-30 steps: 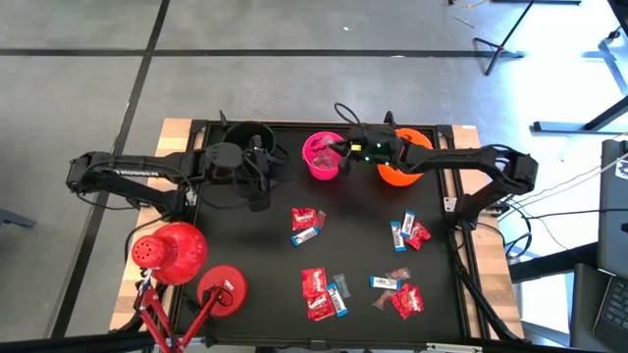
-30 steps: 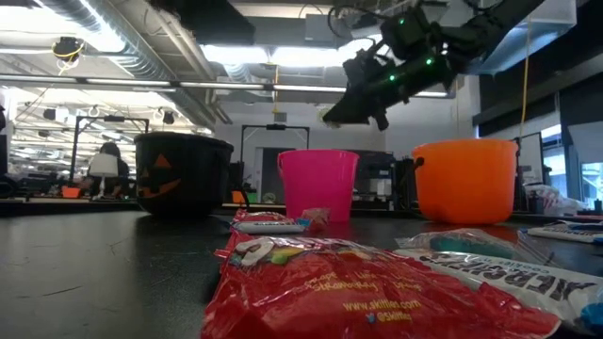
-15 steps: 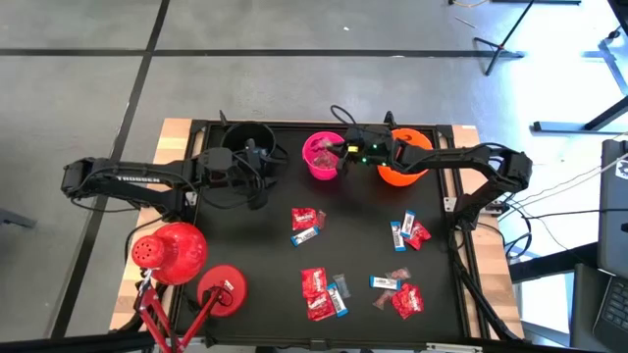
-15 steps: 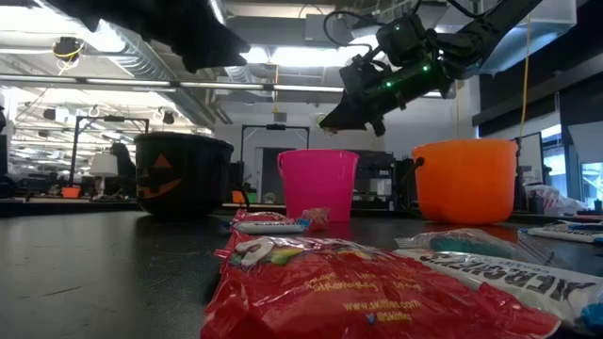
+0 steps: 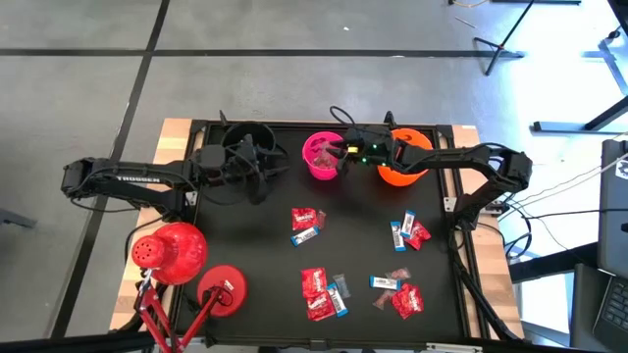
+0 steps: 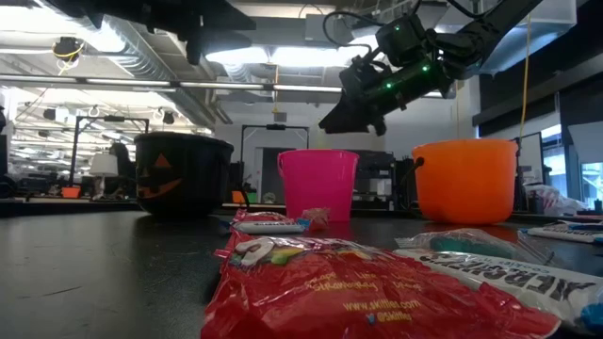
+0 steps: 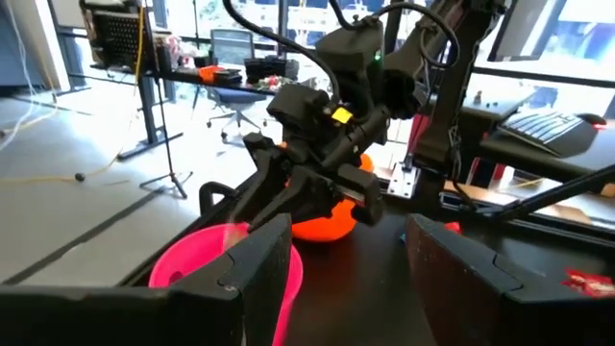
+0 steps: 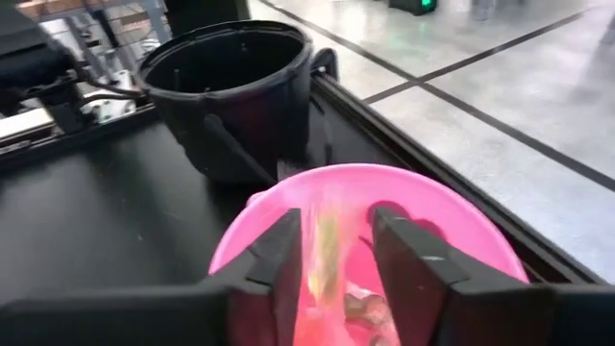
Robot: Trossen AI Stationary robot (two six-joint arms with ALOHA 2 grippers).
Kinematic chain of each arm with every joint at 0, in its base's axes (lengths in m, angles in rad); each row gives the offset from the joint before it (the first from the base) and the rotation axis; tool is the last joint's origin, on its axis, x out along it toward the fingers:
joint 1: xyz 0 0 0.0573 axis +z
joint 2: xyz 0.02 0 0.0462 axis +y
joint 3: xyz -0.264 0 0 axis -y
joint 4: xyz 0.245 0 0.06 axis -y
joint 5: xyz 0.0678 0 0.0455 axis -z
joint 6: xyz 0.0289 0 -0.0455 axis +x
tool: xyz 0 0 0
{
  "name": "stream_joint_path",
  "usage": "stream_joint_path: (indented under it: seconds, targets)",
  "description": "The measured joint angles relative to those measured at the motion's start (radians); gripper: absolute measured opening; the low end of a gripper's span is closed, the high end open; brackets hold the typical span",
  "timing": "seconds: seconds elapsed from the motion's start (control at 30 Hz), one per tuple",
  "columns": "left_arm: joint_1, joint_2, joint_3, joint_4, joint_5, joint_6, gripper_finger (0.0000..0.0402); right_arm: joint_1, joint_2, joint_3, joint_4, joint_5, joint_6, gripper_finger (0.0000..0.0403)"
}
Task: Organize candy in baskets
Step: Put the transparent candy into the pink bucket
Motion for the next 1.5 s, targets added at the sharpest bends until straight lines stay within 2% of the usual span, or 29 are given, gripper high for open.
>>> stream_joint_path:
  seconds: [0.13,0.3,0.5,0.6,0.77,1.03,1.2,1.5]
  targets:
    - [-0.002,0.0,0.0,0.0,0.001,-0.012,0.0195,0.0,0.0,0.0,0.008,0.009,0.0,0.0161]
    - [-0.014,0.0,0.0,-0.001,0.002,-0.012,0.0195,0.0,-0.001,0.0,0.02,0.001,-0.001,0.0179]
    - [-0.047,0.0,0.0,-0.018,0.004,-0.011,0.0195,0.012,-0.037,0.0,0.002,-0.145,0.002,0.0174]
    - [-0.067,0.0,0.0,-0.04,0.004,-0.009,0.0195,0.054,-0.049,0.0,-0.022,-0.169,0.0,0.0172]
    - [-0.083,0.0,0.0,-0.089,0.003,-0.009,0.0196,0.166,-0.044,0.0,-0.027,-0.163,-0.02,0.0172]
    - [-0.085,0.001,0.0,-0.129,0.0,-0.008,0.0196,0.346,0.03,0.0,-0.151,-0.01,-0.103,0.0172]
    - [-0.089,0.001,0.0,-0.129,0.0,-0.009,0.0196,0.384,0.119,-0.001,-0.221,0.037,-0.029,0.0172]
    - [-0.089,0.001,0.0,-0.129,0.007,-0.032,0.0196,0.38,0.263,-0.001,-0.221,-0.003,0.089,0.0172]
